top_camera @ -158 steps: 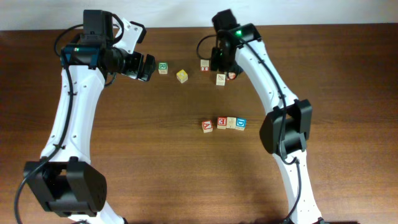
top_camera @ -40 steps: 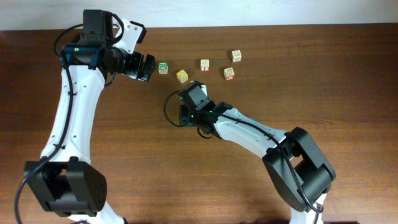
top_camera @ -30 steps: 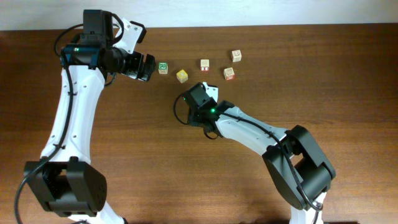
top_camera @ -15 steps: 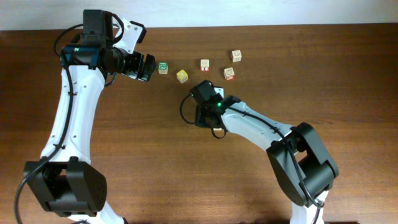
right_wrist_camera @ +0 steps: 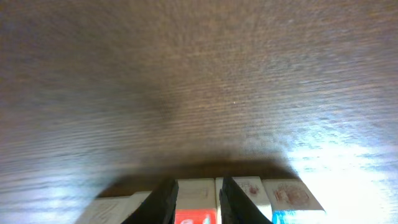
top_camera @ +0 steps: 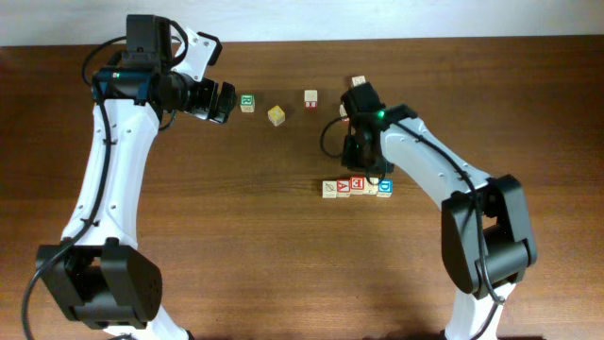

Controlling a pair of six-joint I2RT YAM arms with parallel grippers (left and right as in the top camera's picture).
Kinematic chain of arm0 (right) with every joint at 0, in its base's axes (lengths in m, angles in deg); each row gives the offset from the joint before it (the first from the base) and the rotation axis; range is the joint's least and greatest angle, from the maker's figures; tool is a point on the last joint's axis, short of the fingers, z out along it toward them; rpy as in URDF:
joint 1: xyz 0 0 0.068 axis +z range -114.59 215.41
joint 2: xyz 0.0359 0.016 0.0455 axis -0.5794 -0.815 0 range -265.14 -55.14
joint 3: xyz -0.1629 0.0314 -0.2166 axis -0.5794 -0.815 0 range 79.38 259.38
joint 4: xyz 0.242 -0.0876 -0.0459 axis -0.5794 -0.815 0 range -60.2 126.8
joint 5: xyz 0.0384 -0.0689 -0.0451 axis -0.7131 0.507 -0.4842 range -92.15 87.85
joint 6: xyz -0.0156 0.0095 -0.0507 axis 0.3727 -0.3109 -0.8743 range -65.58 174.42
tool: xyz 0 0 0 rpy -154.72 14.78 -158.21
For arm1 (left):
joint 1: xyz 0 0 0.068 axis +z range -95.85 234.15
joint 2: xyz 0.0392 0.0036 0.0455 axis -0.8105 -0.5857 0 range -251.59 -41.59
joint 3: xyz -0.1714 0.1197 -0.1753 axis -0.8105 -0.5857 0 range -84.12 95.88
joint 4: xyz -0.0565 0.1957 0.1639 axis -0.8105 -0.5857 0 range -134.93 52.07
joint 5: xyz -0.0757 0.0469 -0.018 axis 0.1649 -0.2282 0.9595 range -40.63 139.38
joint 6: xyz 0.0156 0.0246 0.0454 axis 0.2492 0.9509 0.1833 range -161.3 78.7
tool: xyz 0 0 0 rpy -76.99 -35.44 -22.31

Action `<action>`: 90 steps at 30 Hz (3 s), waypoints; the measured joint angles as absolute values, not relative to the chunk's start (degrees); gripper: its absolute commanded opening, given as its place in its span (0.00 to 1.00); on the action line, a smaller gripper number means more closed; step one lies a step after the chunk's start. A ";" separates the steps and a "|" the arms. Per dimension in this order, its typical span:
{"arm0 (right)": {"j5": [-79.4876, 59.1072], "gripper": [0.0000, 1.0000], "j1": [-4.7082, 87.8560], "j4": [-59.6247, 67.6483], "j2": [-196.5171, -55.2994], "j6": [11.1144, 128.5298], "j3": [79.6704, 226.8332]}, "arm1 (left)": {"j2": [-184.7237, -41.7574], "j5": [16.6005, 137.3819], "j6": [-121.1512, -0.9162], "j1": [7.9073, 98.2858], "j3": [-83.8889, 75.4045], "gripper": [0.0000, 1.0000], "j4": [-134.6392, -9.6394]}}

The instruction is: Rotate 5 blocks

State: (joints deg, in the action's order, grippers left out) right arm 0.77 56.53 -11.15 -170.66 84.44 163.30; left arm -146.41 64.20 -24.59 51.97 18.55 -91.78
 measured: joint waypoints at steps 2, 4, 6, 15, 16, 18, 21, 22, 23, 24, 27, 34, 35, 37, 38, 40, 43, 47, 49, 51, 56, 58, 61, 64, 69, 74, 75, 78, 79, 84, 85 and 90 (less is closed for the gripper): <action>0.77 0.25 56.38 -9.88 -170.90 82.91 161.04 | -146.41 64.20 -24.59 51.97 18.55 0.99 -91.78; 0.77 0.25 56.16 -9.64 -170.92 81.65 160.76 | -146.41 64.20 -24.59 51.97 18.55 0.99 -91.78; 0.77 0.25 56.05 -9.64 -170.92 80.09 160.72 | -146.41 64.20 -24.59 51.97 18.55 0.99 -91.78; 0.27 0.25 56.05 -9.68 -170.92 78.56 160.15 | -146.41 64.20 -24.59 51.97 18.55 0.99 -91.78; 0.14 0.25 56.05 -9.68 -170.92 78.30 160.15 | -146.41 64.20 -24.59 51.97 18.55 0.99 -91.78; 0.09 0.26 56.05 -9.68 -170.92 78.04 160.15 | -146.41 64.20 -24.59 51.97 18.55 0.99 -91.78; -0.13 0.26 55.40 -10.82 -170.94 77.95 160.83 | -146.41 64.20 -24.59 51.97 18.55 0.99 -91.78; -0.26 0.26 54.48 -12.89 -170.94 77.95 162.60 | -146.41 64.20 -24.59 51.97 18.55 0.99 -91.82; -0.32 0.26 53.78 -15.28 -170.92 77.95 164.48 | -146.41 64.20 -24.59 51.97 18.55 0.99 -91.78; -0.30 0.26 52.01 -19.25 -170.73 77.93 168.91 | -146.41 64.18 -24.59 51.97 18.55 0.99 -91.78; -0.32 0.26 49.54 -27.43 -169.79 77.82 174.81 | -146.41 64.20 -24.59 51.97 18.55 0.99 -91.78; -2.35 0.26 47.81 -28.52 -169.50 73.43 171.67 | -146.41 64.20 -24.59 51.97 18.55 0.99 -91.76; -2.49 0.26 47.81 -26.18 -169.50 72.69 170.33 | -146.41 64.20 -24.59 51.97 18.55 0.99 -91.73; -2.75 0.26 47.81 -21.70 -169.50 71.85 166.90 | -146.41 64.18 -24.59 51.97 18.55 0.99 -91.73; -2.73 0.26 47.81 -19.45 -169.52 71.55 164.10 | -146.41 64.20 -24.59 51.97 18.55 0.99 -91.80; -2.90 0.26 47.79 -14.64 -169.41 71.07 160.78 | -146.41 64.20 -24.59 51.97 18.55 0.99 -91.78; -2.92 0.26 47.79 -13.03 -169.41 70.87 158.97 | -146.41 64.18 -24.59 51.97 18.55 0.99 -91.78; -2.92 0.26 47.79 -12.98 -169.41 70.85 158.97 | -146.41 64.20 -24.59 51.97 18.55 0.99 -91.78; -2.92 0.26 47.79 -13.07 -169.41 70.85 158.97 | -146.41 64.20 -24.59 51.97 18.55 0.99 -91.76; -2.92 0.26 47.79 -13.33 -169.41 70.78 158.97 | -146.41 64.18 -24.59 51.97 18.55 0.99 -91.76; -3.01 0.37 47.79 -13.79 -169.41 70.70 158.97 | -146.41 64.20 -24.59 51.97 18.55 0.99 -91.78; -3.34 0.38 47.55 -15.34 -169.44 70.83 159.64 | -146.41 64.18 -24.59 51.97 18.55 0.99 -91.78; -3.73 0.38 45.32 -23.47 -169.61 70.76 168.15 | -146.41 64.23 -24.59 51.97 18.55 0.99 -91.91; -3.82 0.38 42.04 -34.07 -169.24 70.74 178.16 | -146.41 64.20 -24.59 51.97 18.55 0.99 -91.80; -5.11 0.38 40.60 -36.83 -169.06 70.43 172.43 | -146.41 64.18 -24.59 51.97 18.55 0.99 -91.73; -7.69 0.38 40.75 -32.74 -169.20 70.22 162.25 | -146.41 64.20 -24.59 51.97 18.55 0.99 -91.78; -8.19 0.38 40.75 -32.72 -169.20 69.78 161.20 | -146.41 64.20 -24.59 51.97 18.55 0.99 -91.78; -9.35 0.38 40.97 -32.17 -169.20 68.53 159.82 | -146.41 64.20 -24.59 51.97 18.55 0.99 -91.78; -9.48 0.38 41.19 -31.80 -169.20 68.05 159.49 | -146.41 64.20 -24.59 51.97 18.55 0.99 -91.78; -9.98 0.38 43.03 -27.67 -169.20 67.44 157.33 | -146.41 64.20 -24.59 51.97 18.55 0.99 -91.76; -10.03 0.37 43.03 -27.23 -169.20 67.31 157.04 | -146.41 64.20 -24.59 51.97 18.55 0.99 -91.80; -10.05 0.37 43.03 -23.52 -169.20 66.22 155.65 | -146.41 64.20 -24.59 51.97 18.55 0.99 -91.78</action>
